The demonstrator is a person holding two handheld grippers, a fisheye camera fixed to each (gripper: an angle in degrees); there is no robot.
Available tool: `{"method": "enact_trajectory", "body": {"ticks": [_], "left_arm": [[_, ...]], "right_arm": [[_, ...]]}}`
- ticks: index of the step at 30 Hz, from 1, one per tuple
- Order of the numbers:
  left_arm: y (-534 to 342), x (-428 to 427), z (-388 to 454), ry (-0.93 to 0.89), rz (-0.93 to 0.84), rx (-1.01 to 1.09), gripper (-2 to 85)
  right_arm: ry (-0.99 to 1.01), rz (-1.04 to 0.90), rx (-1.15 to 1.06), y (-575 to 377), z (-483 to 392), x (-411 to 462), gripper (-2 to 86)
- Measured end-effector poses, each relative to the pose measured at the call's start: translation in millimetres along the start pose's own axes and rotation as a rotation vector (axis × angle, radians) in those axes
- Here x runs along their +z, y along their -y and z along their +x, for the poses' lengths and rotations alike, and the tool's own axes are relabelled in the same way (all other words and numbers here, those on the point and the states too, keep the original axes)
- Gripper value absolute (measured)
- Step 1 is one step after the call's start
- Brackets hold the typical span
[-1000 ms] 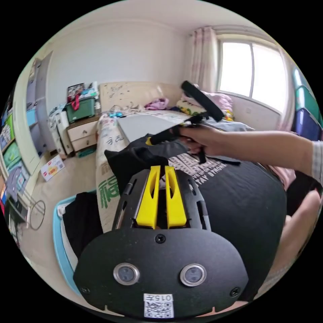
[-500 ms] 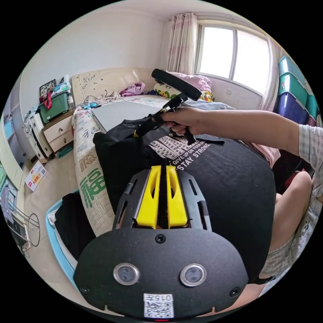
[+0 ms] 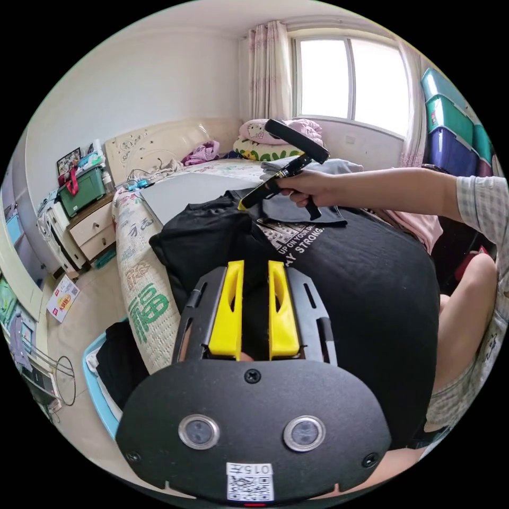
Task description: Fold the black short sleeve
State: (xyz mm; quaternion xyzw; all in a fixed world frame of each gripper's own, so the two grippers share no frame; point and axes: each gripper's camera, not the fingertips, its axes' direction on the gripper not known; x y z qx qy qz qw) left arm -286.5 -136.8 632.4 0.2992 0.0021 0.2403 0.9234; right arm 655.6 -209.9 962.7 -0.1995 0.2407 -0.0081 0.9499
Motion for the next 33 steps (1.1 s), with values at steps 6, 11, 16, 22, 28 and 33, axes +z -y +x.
{"method": "enact_trajectory", "body": {"ticks": [6, 11, 16, 22, 28, 33], "left_arm": [[20, 47, 17, 0.067, -0.203, 0.078, 6.2], [24, 48, 18, 0.075, -0.188, 0.098, 5.5], [30, 31, 7, -0.002, -0.065, 0.016, 8.7], [50, 62, 4, -0.018, -0.179, -0.045, 6.1], [49, 39, 4, -0.018, -0.101, 0.04, 2.0], [51, 46, -4, -0.055, -0.172, 0.09, 3.0]], "right_arm": [[-0.013, -0.075, -0.063, 4, -1, 14, 4.1], [0.034, -0.047, -0.006, 5, 9, 6, 0.5], [0.007, -0.05, -0.036, 6, 0, 2, -0.5], [-0.031, -0.048, -0.052, 9, -10, -4, -0.6], [-0.002, -0.068, -0.02, 14, -8, -14, -0.6], [-0.073, -0.073, -0.131, 8, -21, -25, -0.4]]}}
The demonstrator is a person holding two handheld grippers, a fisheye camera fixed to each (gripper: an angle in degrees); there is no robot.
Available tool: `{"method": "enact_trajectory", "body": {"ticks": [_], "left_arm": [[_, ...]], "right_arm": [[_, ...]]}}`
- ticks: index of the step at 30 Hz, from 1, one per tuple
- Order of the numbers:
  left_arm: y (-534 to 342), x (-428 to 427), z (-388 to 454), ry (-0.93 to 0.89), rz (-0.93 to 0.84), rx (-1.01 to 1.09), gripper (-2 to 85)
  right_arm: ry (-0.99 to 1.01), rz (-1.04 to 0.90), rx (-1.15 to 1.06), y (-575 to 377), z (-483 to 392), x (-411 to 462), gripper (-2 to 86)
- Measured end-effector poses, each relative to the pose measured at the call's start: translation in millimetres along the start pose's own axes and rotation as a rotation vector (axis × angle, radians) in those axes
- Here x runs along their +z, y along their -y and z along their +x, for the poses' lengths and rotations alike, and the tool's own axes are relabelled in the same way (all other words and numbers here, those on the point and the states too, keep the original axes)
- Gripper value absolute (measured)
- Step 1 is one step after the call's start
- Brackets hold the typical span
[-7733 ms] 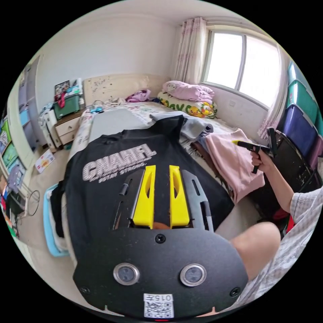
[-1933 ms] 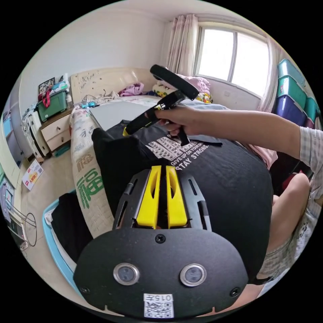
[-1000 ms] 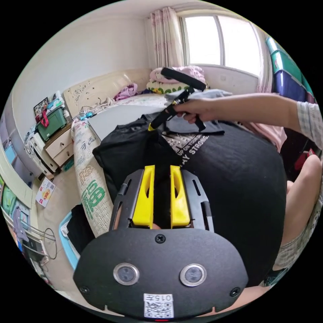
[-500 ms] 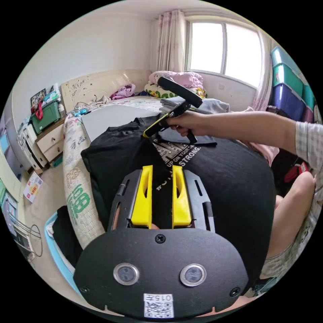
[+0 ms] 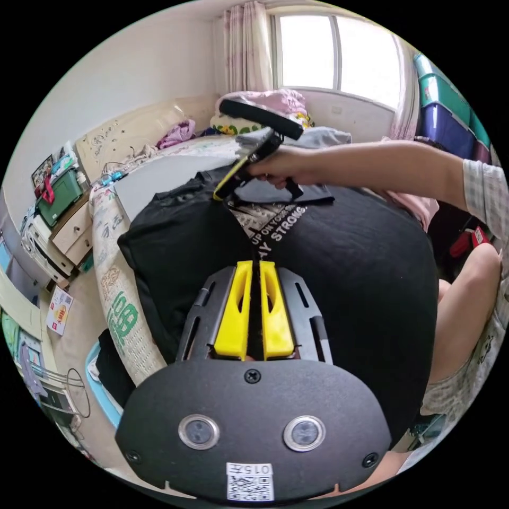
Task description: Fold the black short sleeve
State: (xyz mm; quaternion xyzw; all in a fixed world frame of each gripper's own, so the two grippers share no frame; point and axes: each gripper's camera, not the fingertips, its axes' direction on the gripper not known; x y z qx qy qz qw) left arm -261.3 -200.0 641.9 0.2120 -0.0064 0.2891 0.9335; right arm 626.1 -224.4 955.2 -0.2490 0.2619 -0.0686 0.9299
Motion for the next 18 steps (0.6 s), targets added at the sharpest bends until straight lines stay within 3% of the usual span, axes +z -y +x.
{"method": "enact_trajectory", "body": {"ticks": [3, 6, 8, 10, 13, 16, 18], "left_arm": [[8, 8, 1, 0.04, -0.052, 0.027, 5.3], [8, 3, -13, -0.032, -0.039, 0.01, 7.1], [5, -6, -34, -0.094, 0.008, -0.057, 7.8], [-2, -29, -82, -0.151, 0.174, -0.252, 8.0], [11, -51, -154, -0.12, 0.291, -0.468, 9.1], [40, -35, -226, 0.084, 0.181, -0.61, 12.0], [47, -14, -261, 0.116, 0.14, -0.696, 12.9]], "right_arm": [[0.13, -0.003, 0.083, -2, 22, -13, 0.6], [0.237, 0.121, 0.174, -18, 68, -46, 3.0], [0.188, 0.179, 0.196, -29, 97, -63, 5.4], [0.058, 0.181, 0.204, -39, 134, -73, 7.5], [-0.058, 0.131, 0.261, -46, 175, -64, 9.7], [-0.072, 0.127, 0.331, -48, 204, -50, 12.9], [-0.076, 0.128, 0.375, -47, 213, -43, 13.8]]}}
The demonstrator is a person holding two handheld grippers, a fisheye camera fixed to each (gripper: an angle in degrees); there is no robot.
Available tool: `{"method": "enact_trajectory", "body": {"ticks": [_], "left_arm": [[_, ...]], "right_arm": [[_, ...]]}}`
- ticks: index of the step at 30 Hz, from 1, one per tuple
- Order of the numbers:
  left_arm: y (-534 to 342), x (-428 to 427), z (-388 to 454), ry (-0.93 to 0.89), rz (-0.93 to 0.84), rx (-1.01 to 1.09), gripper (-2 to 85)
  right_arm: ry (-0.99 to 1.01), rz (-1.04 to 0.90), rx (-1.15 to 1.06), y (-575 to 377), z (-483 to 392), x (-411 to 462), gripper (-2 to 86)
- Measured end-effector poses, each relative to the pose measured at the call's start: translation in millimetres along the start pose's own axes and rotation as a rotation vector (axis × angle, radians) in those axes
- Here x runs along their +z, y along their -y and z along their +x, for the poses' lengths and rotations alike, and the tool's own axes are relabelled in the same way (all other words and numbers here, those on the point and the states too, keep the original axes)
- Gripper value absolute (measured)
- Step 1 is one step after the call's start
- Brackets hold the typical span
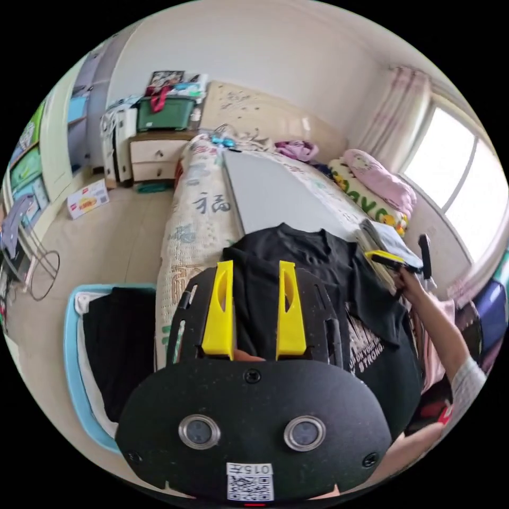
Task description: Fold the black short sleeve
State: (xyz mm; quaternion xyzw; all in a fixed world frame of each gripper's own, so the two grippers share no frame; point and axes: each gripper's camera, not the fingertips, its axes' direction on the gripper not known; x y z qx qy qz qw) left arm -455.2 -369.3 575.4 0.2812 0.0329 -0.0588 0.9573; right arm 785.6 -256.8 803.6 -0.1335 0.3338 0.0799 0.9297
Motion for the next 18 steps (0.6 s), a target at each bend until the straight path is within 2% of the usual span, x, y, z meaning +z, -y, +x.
{"method": "enact_trajectory", "body": {"ticks": [5, 8, 9, 10, 16, 18], "left_arm": [[25, 68, -41, 0.046, -0.119, -0.175, 13.6], [23, 93, -56, -0.101, -0.154, -0.207, 7.2], [21, 93, -61, -0.119, -0.141, -0.225, 5.4], [20, 88, -65, -0.111, -0.118, -0.243, 4.0], [23, 45, -40, -0.08, 0.007, -0.093, 1.7], [21, 33, -36, -0.091, 0.03, -0.084, 1.4]], "right_arm": [[0.025, -0.089, 0.012, 11, 2, 18, 13.2], [0.038, -0.101, 0.011, 11, 2, 16, 7.6], [-0.001, -0.087, 0.005, 7, 0, 12, 1.0], [-0.008, -0.059, -0.008, 1, -2, 6, 0.2], [0.036, 0.055, -0.048, -14, -4, -36, 0.1], [0.053, 0.031, -0.057, -15, -4, -39, 1.8]]}}
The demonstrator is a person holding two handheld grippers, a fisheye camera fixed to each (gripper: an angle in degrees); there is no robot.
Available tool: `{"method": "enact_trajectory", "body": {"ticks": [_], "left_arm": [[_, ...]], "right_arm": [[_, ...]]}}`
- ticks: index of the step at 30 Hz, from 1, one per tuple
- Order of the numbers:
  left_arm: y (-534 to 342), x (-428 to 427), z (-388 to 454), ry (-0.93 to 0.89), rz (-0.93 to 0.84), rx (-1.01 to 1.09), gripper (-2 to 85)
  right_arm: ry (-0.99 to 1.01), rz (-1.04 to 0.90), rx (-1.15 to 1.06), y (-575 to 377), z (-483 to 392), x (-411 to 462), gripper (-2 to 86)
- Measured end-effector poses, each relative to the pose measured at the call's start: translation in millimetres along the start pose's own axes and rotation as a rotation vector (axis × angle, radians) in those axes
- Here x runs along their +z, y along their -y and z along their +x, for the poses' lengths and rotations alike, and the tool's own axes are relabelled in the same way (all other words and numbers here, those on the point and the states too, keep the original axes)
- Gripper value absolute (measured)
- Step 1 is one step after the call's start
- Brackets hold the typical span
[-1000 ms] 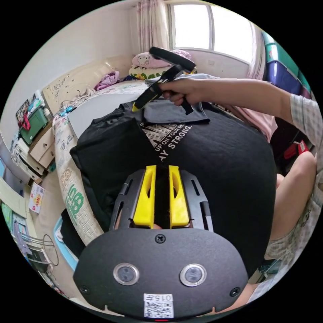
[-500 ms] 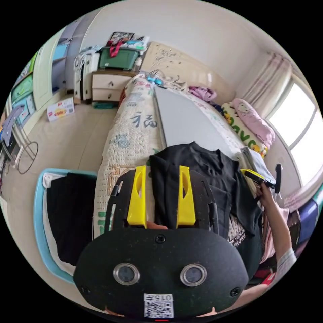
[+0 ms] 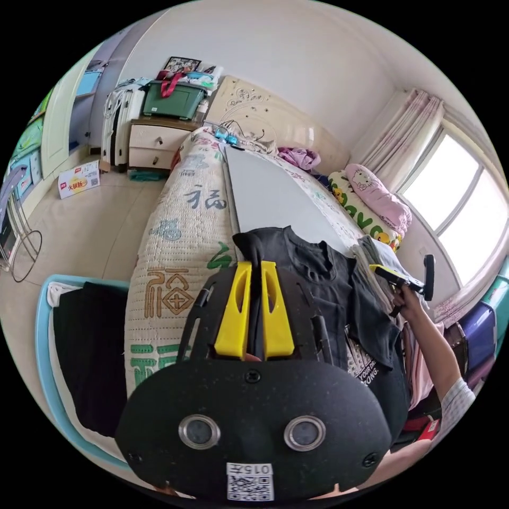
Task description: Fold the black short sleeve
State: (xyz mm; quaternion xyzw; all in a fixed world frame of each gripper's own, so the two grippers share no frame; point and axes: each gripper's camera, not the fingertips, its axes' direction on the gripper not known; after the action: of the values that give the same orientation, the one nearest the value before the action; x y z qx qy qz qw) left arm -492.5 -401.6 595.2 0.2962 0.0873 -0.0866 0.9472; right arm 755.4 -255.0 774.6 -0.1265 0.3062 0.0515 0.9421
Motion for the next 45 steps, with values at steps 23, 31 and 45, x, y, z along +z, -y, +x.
{"method": "enact_trajectory", "body": {"ticks": [23, 31, 45], "left_arm": [[-85, -170, 62, -0.199, 0.152, 0.197, 0.8], [-386, -312, 83, -0.111, 0.036, 0.338, 1.4], [-563, -400, 144, -0.226, 0.264, -0.113, 4.2]], "right_arm": [[0.189, 0.23, -0.122, -159, 7, -157, -0.2], [0.303, 0.062, -0.13, -519, 31, -271, 4.6], [0.6, 0.258, 0.304, -768, 17, -254, 4.4]]}}
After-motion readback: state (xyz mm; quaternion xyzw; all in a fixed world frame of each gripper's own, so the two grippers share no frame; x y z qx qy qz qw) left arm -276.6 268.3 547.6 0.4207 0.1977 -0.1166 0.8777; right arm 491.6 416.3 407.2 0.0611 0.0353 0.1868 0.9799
